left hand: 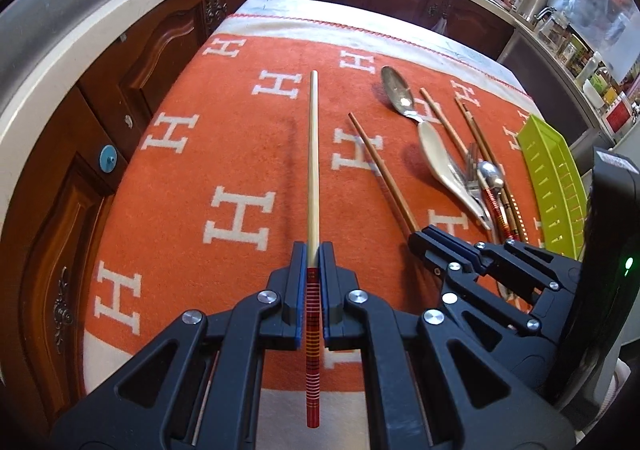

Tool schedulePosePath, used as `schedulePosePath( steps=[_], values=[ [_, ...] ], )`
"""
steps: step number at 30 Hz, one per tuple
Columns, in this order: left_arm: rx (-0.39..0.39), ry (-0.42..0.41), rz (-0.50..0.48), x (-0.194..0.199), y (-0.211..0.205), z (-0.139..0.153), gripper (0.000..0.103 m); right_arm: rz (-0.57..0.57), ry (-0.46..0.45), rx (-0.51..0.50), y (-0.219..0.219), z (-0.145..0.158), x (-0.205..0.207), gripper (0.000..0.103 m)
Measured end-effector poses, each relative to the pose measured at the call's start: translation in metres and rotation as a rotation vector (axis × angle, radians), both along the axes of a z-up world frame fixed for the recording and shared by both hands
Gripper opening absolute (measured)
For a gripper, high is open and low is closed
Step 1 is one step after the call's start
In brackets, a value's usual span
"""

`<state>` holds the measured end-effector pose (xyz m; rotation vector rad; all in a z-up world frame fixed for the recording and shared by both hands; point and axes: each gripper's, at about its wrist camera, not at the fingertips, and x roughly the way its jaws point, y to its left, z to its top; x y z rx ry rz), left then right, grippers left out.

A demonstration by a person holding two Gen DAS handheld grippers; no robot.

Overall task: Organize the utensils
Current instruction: 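Carry both chopsticks to the tray and lower them in, opening the right tool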

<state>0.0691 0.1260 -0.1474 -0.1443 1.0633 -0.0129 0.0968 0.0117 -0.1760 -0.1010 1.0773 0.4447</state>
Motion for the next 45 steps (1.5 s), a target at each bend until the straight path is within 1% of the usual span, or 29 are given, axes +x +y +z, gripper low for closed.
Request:
schedulePosePath(
  steps=[4, 11, 17, 23, 25, 28, 31, 35, 38, 40, 42, 43, 44, 45],
  values=[
    [0.006, -0.019, -0.018, -0.002, -0.016, 0.011, 0.004, -0.043, -0.008, 0.061, -0.029, 0.019, -0.004, 0.006],
    [0.009, -0.047, -0.091, 0.001, -0.061, 0.031, 0.004, -0.144, -0.08, 0.138, -0.097, 0.064, -0.013, 0.006],
    [-0.015, -0.056, -0.185, 0.011, -0.12, 0.047, 0.004, -0.241, -0.136, 0.163, -0.157, 0.094, -0.025, 0.006],
    [-0.074, -0.049, -0.296, 0.026, -0.186, 0.059, 0.004, -0.371, -0.158, 0.171, -0.232, 0.108, -0.04, 0.006],
    [-0.099, -0.038, -0.33, 0.03, -0.211, 0.06, 0.004, -0.417, -0.158, 0.178, -0.256, 0.108, -0.044, 0.006],
    [-0.11, -0.021, -0.375, 0.031, -0.24, 0.057, 0.004, -0.478, -0.134, 0.182, -0.289, 0.099, -0.05, 0.006],
    [-0.112, -0.004, -0.416, 0.031, -0.27, 0.053, 0.004, -0.514, -0.1, 0.196, -0.314, 0.088, -0.055, 0.006],
    [-0.117, 0.013, -0.429, 0.031, -0.287, 0.048, 0.004, -0.516, -0.057, 0.229, -0.327, 0.072, -0.053, 0.006],
    [-0.121, 0.02, -0.42, 0.034, -0.291, 0.045, 0.004, -0.502, -0.013, 0.268, -0.329, 0.058, -0.042, 0.007],
    [-0.124, 0.028, -0.41, 0.036, -0.292, 0.044, 0.004, -0.514, 0.007, 0.27, -0.327, 0.05, -0.036, 0.01],
    [-0.129, 0.034, -0.405, 0.039, -0.287, 0.043, 0.004, -0.536, 0.003, 0.28, -0.329, 0.045, -0.034, 0.026],
    [-0.133, 0.035, -0.404, 0.039, -0.287, 0.042, 0.004, -0.542, 0.001, 0.287, -0.329, 0.043, -0.034, 0.03],
    [-0.134, 0.036, -0.402, 0.041, -0.285, 0.042, 0.004, -0.544, -0.002, 0.288, -0.332, 0.042, -0.035, 0.032],
    [-0.137, 0.039, -0.399, 0.042, -0.284, 0.041, 0.004, -0.548, -0.004, 0.285, -0.33, 0.042, -0.034, 0.032]
  ],
)
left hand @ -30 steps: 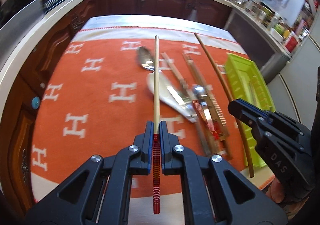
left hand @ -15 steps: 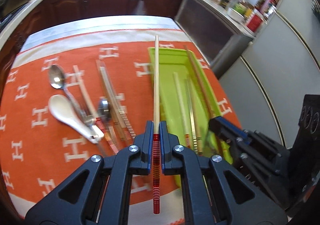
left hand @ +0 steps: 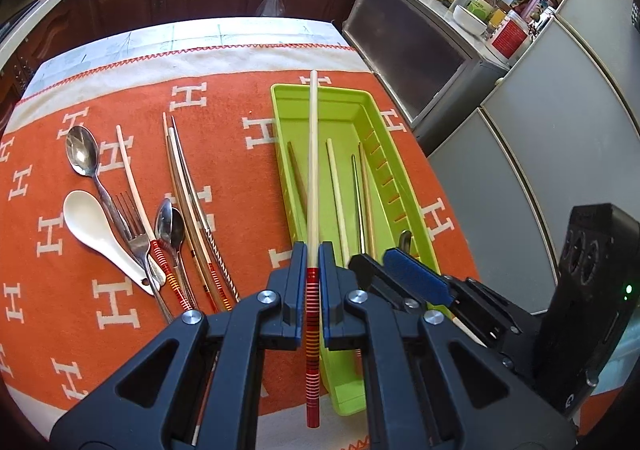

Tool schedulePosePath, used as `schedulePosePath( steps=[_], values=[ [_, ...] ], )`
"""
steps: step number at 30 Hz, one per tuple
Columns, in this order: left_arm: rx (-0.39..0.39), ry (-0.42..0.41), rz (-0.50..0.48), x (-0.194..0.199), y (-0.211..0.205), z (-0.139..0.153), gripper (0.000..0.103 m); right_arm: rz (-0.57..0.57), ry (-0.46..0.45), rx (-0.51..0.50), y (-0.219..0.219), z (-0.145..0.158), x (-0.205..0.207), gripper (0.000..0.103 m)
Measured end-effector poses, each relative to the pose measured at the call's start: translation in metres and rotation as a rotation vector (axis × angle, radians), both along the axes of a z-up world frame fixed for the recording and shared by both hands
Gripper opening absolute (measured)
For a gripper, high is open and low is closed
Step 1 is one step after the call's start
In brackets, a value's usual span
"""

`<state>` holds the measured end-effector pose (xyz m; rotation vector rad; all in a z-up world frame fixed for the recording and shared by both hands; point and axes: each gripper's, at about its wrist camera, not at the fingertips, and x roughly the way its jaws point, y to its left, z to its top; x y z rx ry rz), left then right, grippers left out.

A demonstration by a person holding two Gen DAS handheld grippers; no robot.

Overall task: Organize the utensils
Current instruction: 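Carry both chopsticks to the tray and lower them in, opening the right tool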

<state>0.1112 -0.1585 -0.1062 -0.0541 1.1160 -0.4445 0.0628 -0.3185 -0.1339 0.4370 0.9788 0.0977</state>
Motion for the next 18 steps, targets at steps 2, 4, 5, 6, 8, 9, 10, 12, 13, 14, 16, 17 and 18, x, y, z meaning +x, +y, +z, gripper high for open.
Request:
schedulePosePath(
  steps=[2, 4, 5, 6, 8, 9, 10, 12, 13, 14, 16, 17, 18],
  values=[
    [-0.009, 0.01, 0.002, 0.004, 0.0, -0.001, 0.004, -0.018, -0.004, -0.019, -0.002, 0.002, -0.001, 0.032],
    [-0.019, 0.026, 0.006, 0.006, -0.002, -0.003, 0.004, -0.042, -0.011, -0.036, -0.005, 0.006, 0.0, 0.032],
    [-0.022, 0.033, 0.007, 0.006, -0.003, -0.004, 0.004, -0.065, -0.019, -0.049, -0.008, 0.008, -0.001, 0.032],
    [-0.025, 0.044, 0.009, 0.007, -0.004, -0.006, 0.004, -0.078, -0.025, -0.055, -0.012, 0.012, -0.003, 0.032],
    [-0.03, 0.064, 0.015, 0.009, -0.006, -0.01, 0.004, -0.109, -0.043, -0.067, -0.019, 0.018, -0.007, 0.032],
    [-0.037, 0.078, 0.016, 0.009, -0.006, -0.012, 0.004, -0.118, -0.048, -0.068, -0.021, 0.022, -0.009, 0.032],
    [-0.042, 0.092, 0.016, 0.01, -0.007, -0.014, 0.004, -0.127, -0.055, -0.075, -0.024, 0.024, -0.011, 0.032],
    [-0.04, 0.103, 0.018, 0.01, -0.008, -0.016, 0.004, -0.135, -0.061, -0.087, -0.026, 0.029, -0.014, 0.032],
    [-0.041, 0.107, 0.019, 0.01, -0.008, -0.017, 0.004, -0.138, -0.062, -0.093, -0.026, 0.03, -0.015, 0.032],
    [-0.043, 0.108, 0.018, 0.009, -0.009, -0.017, 0.004, -0.137, -0.06, -0.095, -0.025, 0.03, -0.016, 0.032],
    [-0.039, 0.11, 0.009, 0.007, -0.01, -0.018, 0.004, -0.135, -0.054, -0.093, -0.024, 0.032, -0.018, 0.032],
    [-0.036, 0.11, 0.009, 0.007, -0.01, -0.017, 0.004, -0.129, -0.05, -0.092, -0.022, 0.032, -0.018, 0.032],
    [-0.029, 0.107, 0.01, 0.005, -0.008, -0.017, 0.004, -0.126, -0.049, -0.094, -0.02, 0.032, -0.019, 0.032]
  ],
)
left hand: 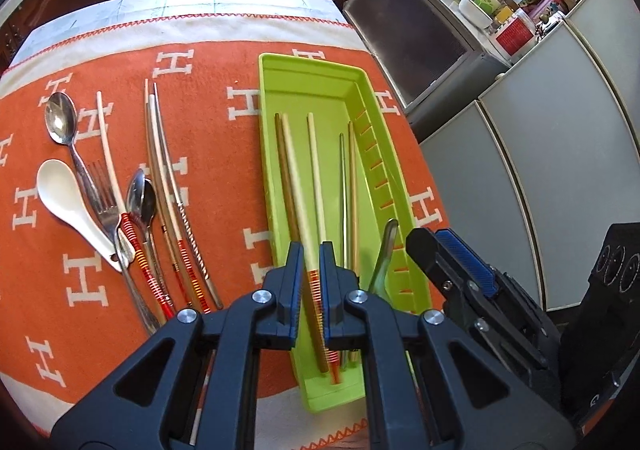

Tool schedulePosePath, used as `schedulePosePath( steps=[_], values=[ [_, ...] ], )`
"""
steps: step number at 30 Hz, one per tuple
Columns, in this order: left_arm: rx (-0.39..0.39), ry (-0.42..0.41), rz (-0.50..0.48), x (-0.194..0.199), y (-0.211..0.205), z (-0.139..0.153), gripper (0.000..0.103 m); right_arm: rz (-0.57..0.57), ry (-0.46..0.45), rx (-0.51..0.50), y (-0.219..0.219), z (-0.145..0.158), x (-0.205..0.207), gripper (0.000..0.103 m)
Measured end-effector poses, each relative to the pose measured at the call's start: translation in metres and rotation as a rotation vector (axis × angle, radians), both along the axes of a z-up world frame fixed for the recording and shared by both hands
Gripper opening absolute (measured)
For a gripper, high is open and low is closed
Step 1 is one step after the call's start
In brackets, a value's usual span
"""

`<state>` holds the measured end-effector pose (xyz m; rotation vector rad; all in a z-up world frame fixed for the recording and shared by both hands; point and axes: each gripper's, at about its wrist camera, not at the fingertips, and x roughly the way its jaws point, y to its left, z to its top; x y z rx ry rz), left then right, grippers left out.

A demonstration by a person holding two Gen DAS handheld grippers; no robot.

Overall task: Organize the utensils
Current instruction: 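Carry both chopsticks to the tray and lower them in, opening the right tool, then move both open tools from the tray back over the utensil pile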

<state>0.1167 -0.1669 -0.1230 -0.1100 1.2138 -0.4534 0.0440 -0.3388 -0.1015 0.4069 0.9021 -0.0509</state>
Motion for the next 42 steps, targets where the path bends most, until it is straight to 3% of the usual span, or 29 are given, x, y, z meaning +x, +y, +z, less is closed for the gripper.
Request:
schedulePosePath(
  steps=[9, 23, 33, 42],
  values=[
    [0.043, -0.016, 0.029, -0.009, 0.033, 0.006, 0.004, 0.068, 0.008, -0.021, 0.025, 0.002, -0.004, 0.032],
    [0.081, -0.045, 0.177, -0.018, 0.136, 0.017, 0.004, 0.225, 0.006, -0.057, 0.085, 0.005, 0.009, 0.032],
    [0.062, -0.011, 0.291, -0.011, 0.194, 0.003, 0.004, 0.339, 0.01, -0.075, 0.124, 0.014, 0.04, 0.032],
    [0.042, 0.031, 0.33, 0.005, 0.213, -0.018, 0.004, 0.39, 0.045, -0.073, 0.153, 0.01, 0.082, 0.03]
  ],
)
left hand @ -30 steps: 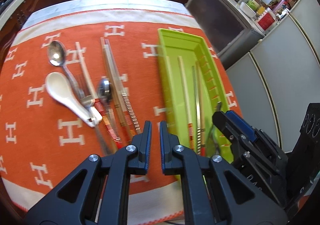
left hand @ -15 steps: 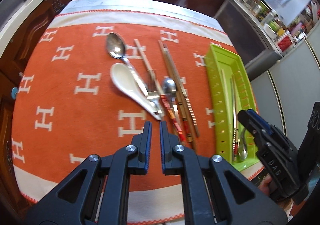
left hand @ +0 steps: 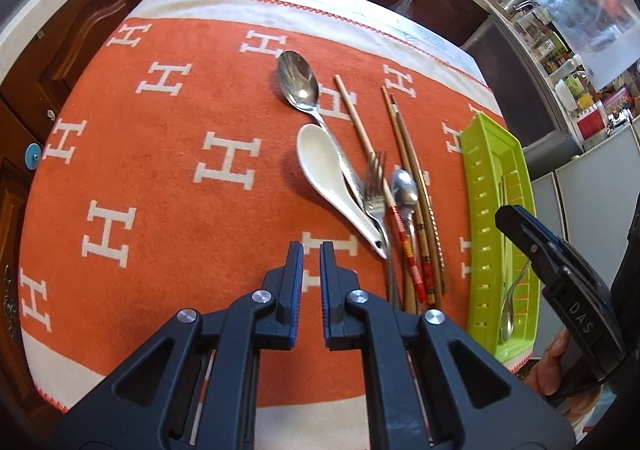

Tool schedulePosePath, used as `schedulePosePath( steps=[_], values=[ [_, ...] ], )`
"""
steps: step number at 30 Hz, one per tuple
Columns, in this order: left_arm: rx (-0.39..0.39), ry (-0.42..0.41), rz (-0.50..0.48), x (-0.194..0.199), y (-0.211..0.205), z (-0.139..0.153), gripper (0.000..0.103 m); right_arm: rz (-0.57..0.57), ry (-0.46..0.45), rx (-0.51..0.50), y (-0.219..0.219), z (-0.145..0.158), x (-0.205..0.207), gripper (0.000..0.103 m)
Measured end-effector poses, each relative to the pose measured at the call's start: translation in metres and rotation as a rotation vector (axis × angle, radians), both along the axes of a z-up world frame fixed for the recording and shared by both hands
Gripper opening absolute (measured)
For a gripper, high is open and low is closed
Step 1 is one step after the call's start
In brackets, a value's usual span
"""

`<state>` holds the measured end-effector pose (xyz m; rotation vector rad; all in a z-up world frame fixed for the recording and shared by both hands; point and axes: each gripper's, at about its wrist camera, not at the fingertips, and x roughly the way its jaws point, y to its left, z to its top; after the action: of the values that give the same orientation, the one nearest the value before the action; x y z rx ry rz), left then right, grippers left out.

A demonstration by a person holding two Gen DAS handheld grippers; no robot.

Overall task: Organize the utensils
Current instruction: 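Move both open tools from the tray back over the utensil pile, then grasp the white ceramic spoon with the left tool while the right tool grasps wooden chopsticks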

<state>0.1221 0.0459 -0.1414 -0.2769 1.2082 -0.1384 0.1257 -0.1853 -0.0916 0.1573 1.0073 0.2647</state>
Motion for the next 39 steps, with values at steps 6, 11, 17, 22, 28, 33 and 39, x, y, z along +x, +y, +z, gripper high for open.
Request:
schedulePosePath(
  steps=[6, 11, 17, 22, 28, 33, 39],
  values=[
    [-0.004, 0.007, 0.002, 0.015, 0.002, -0.013, 0.004, 0.014, 0.081, -0.005, 0.014, -0.02, 0.039, 0.023],
    [-0.004, 0.007, 0.001, 0.029, 0.001, -0.02, 0.004, 0.034, 0.16, -0.019, 0.025, -0.043, 0.076, 0.021],
    [-0.03, 0.022, 0.012, 0.046, 0.003, -0.034, 0.004, 0.052, 0.222, -0.061, 0.046, -0.071, 0.109, 0.017],
    [-0.06, 0.009, 0.002, 0.056, 0.001, -0.043, 0.004, 0.053, 0.245, -0.111, 0.056, -0.09, 0.118, 0.01],
    [-0.076, 0.0, 0.023, 0.068, -0.002, -0.057, 0.006, 0.037, 0.23, -0.112, 0.051, -0.094, 0.117, 0.006],
    [-0.06, -0.038, 0.02, 0.072, -0.009, -0.059, 0.007, 0.017, 0.209, -0.077, 0.038, -0.086, 0.11, 0.006],
    [-0.059, -0.052, 0.022, 0.073, -0.009, -0.06, 0.01, -0.013, 0.186, -0.02, 0.026, -0.072, 0.1, 0.006]
  ],
)
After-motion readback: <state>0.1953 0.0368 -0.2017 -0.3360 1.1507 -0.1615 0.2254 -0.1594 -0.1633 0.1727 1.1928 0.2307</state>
